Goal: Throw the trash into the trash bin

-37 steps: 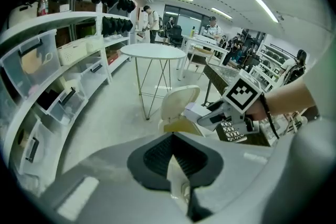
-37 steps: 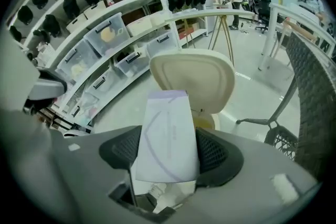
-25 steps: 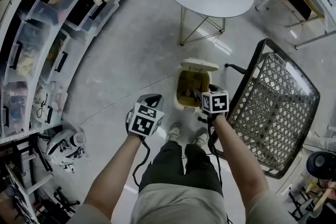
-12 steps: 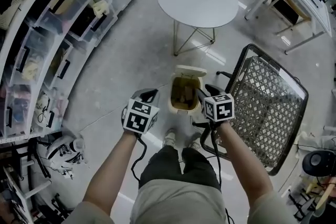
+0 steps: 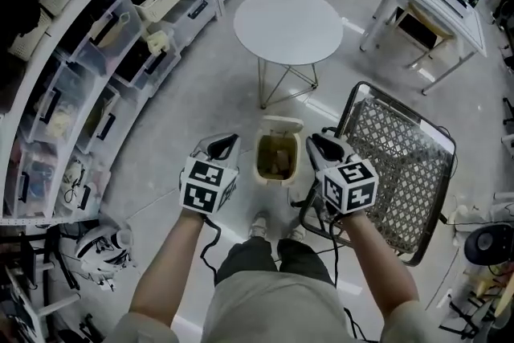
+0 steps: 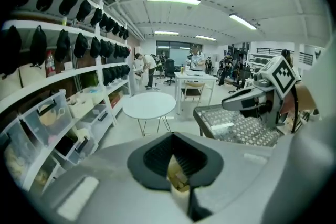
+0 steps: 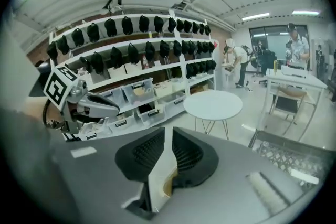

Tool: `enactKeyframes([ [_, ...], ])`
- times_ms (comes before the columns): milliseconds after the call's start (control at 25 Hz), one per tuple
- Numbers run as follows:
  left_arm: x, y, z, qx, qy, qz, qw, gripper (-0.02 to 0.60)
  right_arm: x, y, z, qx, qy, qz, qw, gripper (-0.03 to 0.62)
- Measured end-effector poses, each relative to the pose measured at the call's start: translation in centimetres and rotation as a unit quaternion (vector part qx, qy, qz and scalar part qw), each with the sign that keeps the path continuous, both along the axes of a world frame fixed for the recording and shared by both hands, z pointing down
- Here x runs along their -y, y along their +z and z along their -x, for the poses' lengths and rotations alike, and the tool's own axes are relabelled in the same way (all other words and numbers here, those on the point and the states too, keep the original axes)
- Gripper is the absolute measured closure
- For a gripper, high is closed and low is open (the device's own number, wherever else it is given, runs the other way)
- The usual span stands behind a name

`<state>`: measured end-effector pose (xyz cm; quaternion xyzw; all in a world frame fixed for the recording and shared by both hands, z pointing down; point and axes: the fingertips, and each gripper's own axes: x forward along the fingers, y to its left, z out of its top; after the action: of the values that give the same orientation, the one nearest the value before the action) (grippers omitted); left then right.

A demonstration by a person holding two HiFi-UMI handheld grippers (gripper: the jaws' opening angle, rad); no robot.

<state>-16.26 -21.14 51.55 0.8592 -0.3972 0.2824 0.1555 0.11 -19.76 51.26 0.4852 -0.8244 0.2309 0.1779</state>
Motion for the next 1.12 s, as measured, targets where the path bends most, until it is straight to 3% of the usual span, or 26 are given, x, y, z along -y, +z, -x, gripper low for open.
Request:
enactKeyframes([
  [360,-2.8,-12.6,-2.8,-0.027,0.026,-0.103,0.9939,0.58,-4.7,-14.6,-1.1,0.005,-0.007,-0.125,0.992,0.577],
  [600,-5.4,-19.9,-4.2,-0.045,0.044,-0.177,0.9822,0.58,-8.1,-21.8,-3.0,0.007,0.021,-0.186,0.982,0.589],
  [720,-6.6,-22.8,-5.1,-0.062,0.063,-0.221,0.9712,0.58,-9.7,-24.2,-4.2,0.004,0.029,-0.213,0.977,0.589],
  [840,-8.1,-25.1,-5.7,-0.083,0.057,-0.243,0.9649,0.58,-11.3,-26.4,-5.1,-0.008,0.032,-0.241,0.97,0.589],
  [1040,-10.2,-27.1,-6.5,-0.043,0.063,-0.286,0.9552,0.58,-13.8,-30.1,-5.2,-0.007,0.029,-0.291,0.956,0.589],
  [1120,-10.7,-27.3,-7.1,-0.048,0.067,-0.283,0.9554,0.58,-14.5,-31.1,-5.2,-0.009,0.027,-0.305,0.952,0.589],
])
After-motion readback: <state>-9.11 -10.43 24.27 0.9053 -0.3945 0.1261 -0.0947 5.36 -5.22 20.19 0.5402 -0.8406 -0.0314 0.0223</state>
